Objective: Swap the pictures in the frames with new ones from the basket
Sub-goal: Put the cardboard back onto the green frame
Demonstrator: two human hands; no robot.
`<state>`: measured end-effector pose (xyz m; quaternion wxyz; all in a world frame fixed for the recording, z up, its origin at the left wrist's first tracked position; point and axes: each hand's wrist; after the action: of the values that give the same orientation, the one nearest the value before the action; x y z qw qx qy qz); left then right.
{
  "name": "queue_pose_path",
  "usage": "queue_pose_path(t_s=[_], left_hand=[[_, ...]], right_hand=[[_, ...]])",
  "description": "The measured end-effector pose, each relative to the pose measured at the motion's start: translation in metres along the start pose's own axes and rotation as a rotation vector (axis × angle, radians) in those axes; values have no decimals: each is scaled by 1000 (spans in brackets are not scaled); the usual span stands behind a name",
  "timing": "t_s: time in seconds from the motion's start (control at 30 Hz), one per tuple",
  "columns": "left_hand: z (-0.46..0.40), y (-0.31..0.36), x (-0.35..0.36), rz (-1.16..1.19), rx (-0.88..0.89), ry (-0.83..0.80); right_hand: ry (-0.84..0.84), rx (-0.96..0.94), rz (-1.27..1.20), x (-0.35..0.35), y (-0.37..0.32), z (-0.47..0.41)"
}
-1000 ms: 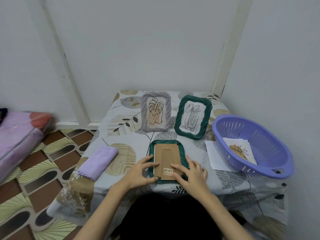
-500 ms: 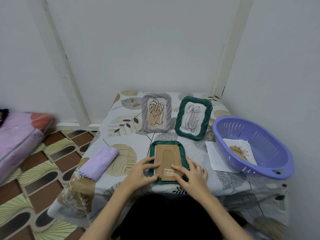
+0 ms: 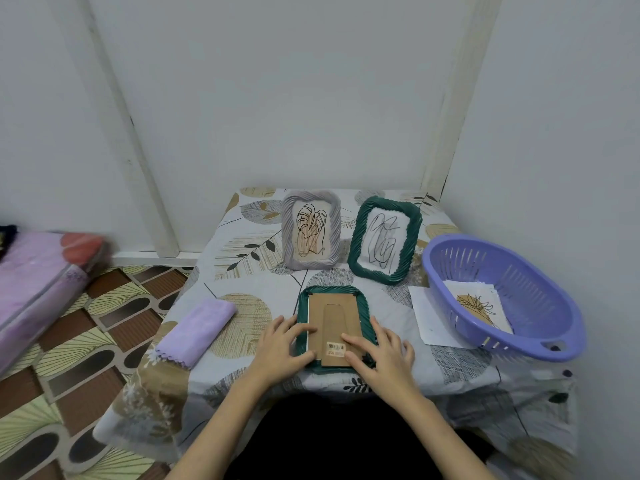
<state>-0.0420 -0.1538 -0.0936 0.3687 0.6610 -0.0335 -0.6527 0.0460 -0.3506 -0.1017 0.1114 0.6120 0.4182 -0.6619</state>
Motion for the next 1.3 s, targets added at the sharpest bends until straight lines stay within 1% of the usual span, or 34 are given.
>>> queue_pose_path(t_s=[0.03, 0.07, 0.13, 0.2, 0.27, 0.3, 0.37, 0.4, 0.43, 0.47, 0.53, 0.57, 0.6, 0.63, 0.67, 0.73, 0.8, 0.87, 0.9, 0.97, 1.0, 1.03, 1.07, 1.1, 1.17, 1.23, 1.3], left_hand=[[-1, 2, 0, 64, -3, -8], [-3, 4, -1, 204, -17, -13], [-3, 15, -7, 594, -88, 2], [-5, 25, -19, 972, -181, -6], [-5, 35, -27, 1325, -259, -95], [-5, 39, -31, 1445, -297, -145], [-5, 47, -35, 1580, -336, -241], [-7, 50, -35, 1608, -325, -272], [-9, 53, -34, 1630, -299, -292], [-10, 58, -34, 1660, -275, -309], [-11, 66, -36, 1692, -236, -338], [-11, 69, -37, 1677, -216, -351], [-12, 70, -37, 1648, -209, -355], [-13, 71, -36, 1602, -204, -353], [-13, 71, -36, 1534, -200, -341], [-11, 70, -31, 1337, -174, -298], [-8, 67, -25, 1220, -165, -282], [-8, 63, -20, 1229, -196, -284], [-9, 60, -17, 1238, -222, -242], [-11, 54, -15, 1134, -287, -120], [-13, 50, -13, 1132, -318, -92], [-12, 48, -13, 1187, -341, -90], [-11, 45, -12, 1234, -344, -112], [-11, 42, -12, 1240, -345, -116], [-12, 36, -14, 1205, -335, -98], [-18, 27, -15, 1107, -314, -76], [-22, 22, -18, 975, -298, -45]], right_hand=[[-7, 3, -5, -1, -1, 0], [-20, 10, -7, -2, -1, -1], [-62, 23, -30, -7, -3, -1], [-98, 56, -108, -18, -7, -3], [-92, 76, -216, -30, -14, -7], [-66, 62, -292, -37, -19, -8], [36, -31, -469, -50, -31, -7], [55, -87, -502, -58, -37, -5], [37, -137, -441, -65, -43, -3], [3, -176, -298, -69, -47, 0], [0, -245, -4, -73, -52, 6], [47, -261, 38, -73, -51, 8], [111, -262, 28, -74, -48, 9], [172, -234, -34, -74, -46, 9], [227, -190, -143, -73, -41, 8], [346, -99, -483, -74, -32, 6], [447, -81, -741, -70, -25, 3], [458, -60, -950, -56, -21, 0], [450, -26, -1046, -48, -20, 0], [440, 68, -1261, -35, -21, 2], [440, 117, -1358, -30, -21, 2], [442, 149, -1398, -25, -20, 2], [441, 159, -1377, -22, -18, 2], [434, 147, -1296, -19, -15, 1], [358, 91, -1042, -16, -10, 0], [240, 62, -790, -15, -10, 1], [200, 46, -588, -12, -11, 0]])
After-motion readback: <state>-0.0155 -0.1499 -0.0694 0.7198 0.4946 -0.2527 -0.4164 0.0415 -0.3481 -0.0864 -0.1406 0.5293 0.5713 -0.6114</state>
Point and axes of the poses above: each hand's wrist, its own z-axis away from the middle knuckle, its own x-axis out of the palm, y = z × x, and after that the axes turned 9 degrees about -x, right-handed
